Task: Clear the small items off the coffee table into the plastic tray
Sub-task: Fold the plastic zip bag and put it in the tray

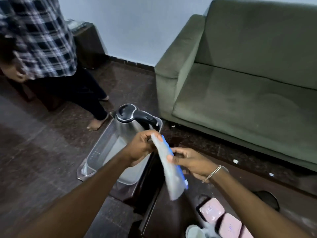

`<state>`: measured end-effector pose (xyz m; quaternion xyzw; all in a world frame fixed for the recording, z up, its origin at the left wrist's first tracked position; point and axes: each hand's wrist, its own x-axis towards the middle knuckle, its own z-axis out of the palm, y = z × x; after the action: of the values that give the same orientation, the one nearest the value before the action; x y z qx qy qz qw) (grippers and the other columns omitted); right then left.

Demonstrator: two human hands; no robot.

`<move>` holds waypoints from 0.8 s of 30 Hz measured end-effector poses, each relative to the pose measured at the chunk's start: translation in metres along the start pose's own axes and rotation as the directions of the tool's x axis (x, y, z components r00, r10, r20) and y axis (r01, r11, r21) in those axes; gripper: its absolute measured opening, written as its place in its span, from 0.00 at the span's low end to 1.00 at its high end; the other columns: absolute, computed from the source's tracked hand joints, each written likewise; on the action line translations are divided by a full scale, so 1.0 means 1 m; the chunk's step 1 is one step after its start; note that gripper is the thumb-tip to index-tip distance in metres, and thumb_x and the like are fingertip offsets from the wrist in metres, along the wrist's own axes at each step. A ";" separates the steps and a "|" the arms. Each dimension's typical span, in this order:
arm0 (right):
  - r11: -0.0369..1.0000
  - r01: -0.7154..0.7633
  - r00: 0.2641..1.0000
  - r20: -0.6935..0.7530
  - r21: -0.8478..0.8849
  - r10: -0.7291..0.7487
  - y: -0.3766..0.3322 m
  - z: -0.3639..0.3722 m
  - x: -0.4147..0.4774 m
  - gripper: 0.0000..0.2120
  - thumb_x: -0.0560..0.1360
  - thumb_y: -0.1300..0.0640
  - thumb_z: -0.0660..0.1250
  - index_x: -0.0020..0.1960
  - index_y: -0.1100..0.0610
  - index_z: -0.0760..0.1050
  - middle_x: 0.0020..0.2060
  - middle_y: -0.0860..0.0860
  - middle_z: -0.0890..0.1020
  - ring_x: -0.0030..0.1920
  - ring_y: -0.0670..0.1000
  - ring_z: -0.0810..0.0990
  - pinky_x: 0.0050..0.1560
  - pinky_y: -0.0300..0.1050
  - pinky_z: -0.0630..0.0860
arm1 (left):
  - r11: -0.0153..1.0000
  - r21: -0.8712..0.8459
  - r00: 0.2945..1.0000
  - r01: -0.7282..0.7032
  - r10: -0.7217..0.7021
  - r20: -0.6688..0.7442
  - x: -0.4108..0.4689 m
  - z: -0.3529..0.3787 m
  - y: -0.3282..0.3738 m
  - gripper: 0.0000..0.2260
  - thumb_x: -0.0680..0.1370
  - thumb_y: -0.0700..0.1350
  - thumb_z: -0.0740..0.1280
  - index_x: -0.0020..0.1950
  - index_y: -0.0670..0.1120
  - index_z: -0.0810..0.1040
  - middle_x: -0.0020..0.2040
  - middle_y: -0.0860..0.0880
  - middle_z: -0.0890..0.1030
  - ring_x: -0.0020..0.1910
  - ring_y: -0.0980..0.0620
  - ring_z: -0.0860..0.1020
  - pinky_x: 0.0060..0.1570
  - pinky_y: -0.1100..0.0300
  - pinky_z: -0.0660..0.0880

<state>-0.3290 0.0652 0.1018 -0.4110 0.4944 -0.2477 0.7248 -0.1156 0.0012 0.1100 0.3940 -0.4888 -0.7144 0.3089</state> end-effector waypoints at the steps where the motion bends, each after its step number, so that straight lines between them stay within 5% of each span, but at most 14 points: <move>1: 1.000 -0.004 1.000 -0.025 0.009 0.004 0.003 -0.008 -0.010 0.21 0.72 0.46 0.76 0.62 0.50 0.80 0.45 0.50 0.82 0.46 0.45 0.80 0.43 0.40 0.75 | 1.000 -0.013 1.000 -0.001 0.001 0.006 0.005 0.015 -0.003 0.10 0.75 0.27 0.66 0.50 0.40 0.77 0.47 0.46 0.82 0.43 0.53 0.82 0.44 0.61 0.80; 4: 0.998 -0.013 0.989 -0.144 0.063 0.022 0.015 -0.035 -0.038 0.16 0.70 0.54 0.78 0.56 0.57 0.82 0.39 0.50 0.82 0.41 0.47 0.81 0.42 0.41 0.78 | 0.999 -0.045 1.000 0.026 -0.026 0.004 0.019 0.054 -0.015 0.17 0.76 0.24 0.65 0.57 0.42 0.74 0.47 0.48 0.83 0.43 0.55 0.83 0.43 0.62 0.81; 9: 0.978 0.021 0.948 -0.315 0.208 0.047 0.033 -0.067 -0.083 0.09 0.68 0.62 0.78 0.46 0.61 0.81 0.35 0.54 0.83 0.31 0.47 0.81 0.34 0.39 0.78 | 0.989 -0.121 0.996 0.089 -0.088 0.011 0.036 0.107 -0.039 0.21 0.76 0.21 0.64 0.63 0.40 0.72 0.56 0.35 0.76 0.56 0.41 0.75 0.55 0.49 0.73; 15: 0.917 0.136 0.918 -0.396 0.376 0.026 0.056 -0.097 -0.136 0.03 0.73 0.64 0.73 0.43 0.61 0.79 0.33 0.56 0.79 0.32 0.49 0.77 0.35 0.42 0.77 | 0.982 -0.123 0.989 0.146 -0.145 0.020 0.049 0.161 -0.062 0.23 0.75 0.22 0.66 0.65 0.41 0.73 0.51 0.38 0.80 0.48 0.47 0.80 0.50 0.53 0.78; 18: 0.864 0.291 0.844 -0.536 0.411 -0.030 0.059 -0.113 -0.164 0.06 0.74 0.65 0.69 0.39 0.59 0.78 0.34 0.59 0.81 0.32 0.52 0.81 0.36 0.45 0.77 | 0.975 0.108 0.978 0.195 -0.185 -0.098 0.050 0.174 -0.075 0.19 0.73 0.26 0.72 0.59 0.42 0.75 0.49 0.38 0.81 0.47 0.46 0.79 0.45 0.59 0.79; 21: 0.848 0.396 0.764 -0.639 0.353 -0.091 0.061 -0.123 -0.188 0.05 0.73 0.68 0.70 0.38 0.62 0.78 0.34 0.62 0.80 0.30 0.55 0.77 0.35 0.46 0.76 | 0.831 0.508 0.955 0.226 -0.085 -0.285 0.045 0.181 -0.081 0.18 0.72 0.32 0.76 0.59 0.41 0.77 0.53 0.42 0.78 0.49 0.46 0.78 0.49 0.57 0.76; 24: 0.918 0.357 0.694 -0.707 0.173 -0.137 0.064 -0.120 -0.198 0.06 0.72 0.69 0.72 0.38 0.66 0.77 0.30 0.60 0.77 0.34 0.56 0.73 0.39 0.50 0.72 | 0.840 0.517 0.951 0.167 0.002 -0.310 0.032 0.210 -0.067 0.13 0.75 0.43 0.77 0.55 0.43 0.79 0.51 0.43 0.79 0.45 0.48 0.80 0.45 0.58 0.77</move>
<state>-0.5191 0.2097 0.1288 -0.2408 0.6216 -0.5485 0.5048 -0.3168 0.0927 0.0836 0.5886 -0.5991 -0.4941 0.2249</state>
